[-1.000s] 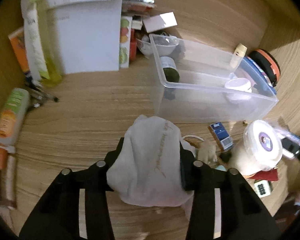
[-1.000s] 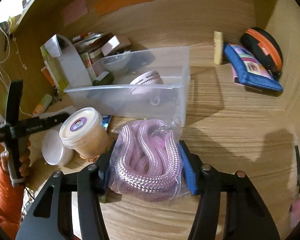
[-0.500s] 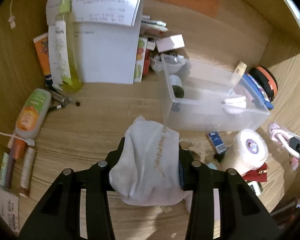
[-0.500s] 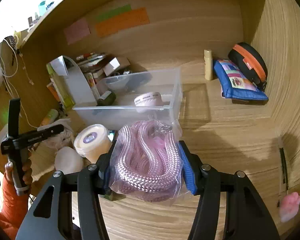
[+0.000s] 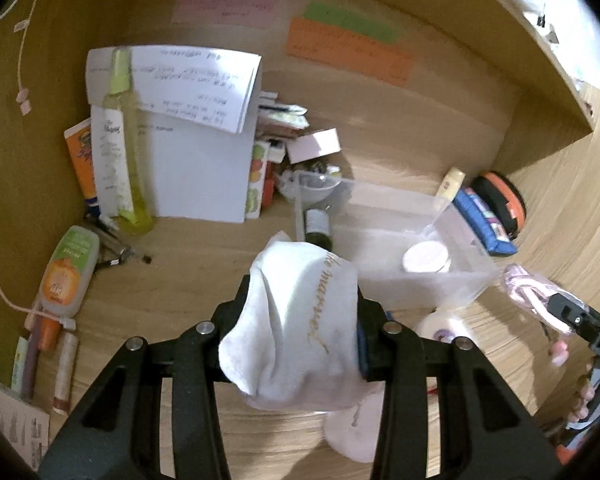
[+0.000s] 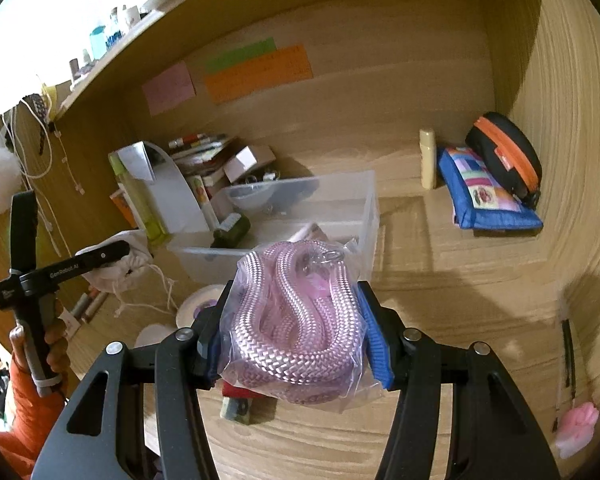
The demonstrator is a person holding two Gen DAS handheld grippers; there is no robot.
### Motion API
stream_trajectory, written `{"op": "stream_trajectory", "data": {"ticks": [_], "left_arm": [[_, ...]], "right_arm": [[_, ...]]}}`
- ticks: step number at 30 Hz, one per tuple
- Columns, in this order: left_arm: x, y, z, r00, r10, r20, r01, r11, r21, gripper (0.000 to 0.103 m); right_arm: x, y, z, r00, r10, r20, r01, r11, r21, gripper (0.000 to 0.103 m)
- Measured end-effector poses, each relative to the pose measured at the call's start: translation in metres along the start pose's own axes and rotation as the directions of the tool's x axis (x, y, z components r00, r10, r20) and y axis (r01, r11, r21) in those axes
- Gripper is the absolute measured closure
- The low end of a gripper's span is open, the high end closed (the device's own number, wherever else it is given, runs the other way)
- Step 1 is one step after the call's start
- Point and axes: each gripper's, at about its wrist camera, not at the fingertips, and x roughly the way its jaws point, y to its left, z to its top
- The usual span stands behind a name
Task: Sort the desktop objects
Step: 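Carry the cloth bag and the bagged rope over the clear bin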
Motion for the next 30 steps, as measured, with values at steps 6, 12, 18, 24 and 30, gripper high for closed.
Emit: {"op": "stream_trajectory", "data": {"ticks": [6, 12, 18, 24, 30], "left_arm": [[-0.002, -0.014, 0.014, 1.0, 0.003, 0.028, -0.004, 0.999, 0.043, 0.062], [0.005, -0.025, 0.026, 0.999, -0.011, 0.036, 0.008, 0.998, 0.066, 0.062], [0.013, -0.035, 0.042, 0.999, -0.015, 0.051, 0.01, 0.995, 0.098, 0.062], [0.027, -0.044, 0.056, 0.999, -0.031, 0.045, 0.026, 0.993, 0.114, 0.062], [0.049, -0.049, 0.067, 0.998, -0.065, 0.007, 0.064, 0.992, 0.108, 0.062]], "right_arm": [[-0.002, 0.005, 0.014, 1.0, 0.001, 0.031, -0.001, 1.0, -0.022, 0.051], [0.004, 0.009, 0.027, 0.999, 0.011, 0.037, -0.009, 0.999, -0.043, 0.051], [0.015, 0.009, 0.041, 0.999, 0.009, 0.035, -0.007, 0.998, -0.062, 0.051], [0.029, 0.008, 0.053, 0.999, 0.019, 0.033, -0.017, 0.998, -0.066, 0.051], [0.046, 0.006, 0.064, 0.999, 0.027, 0.029, -0.026, 0.998, -0.065, 0.051]]}}
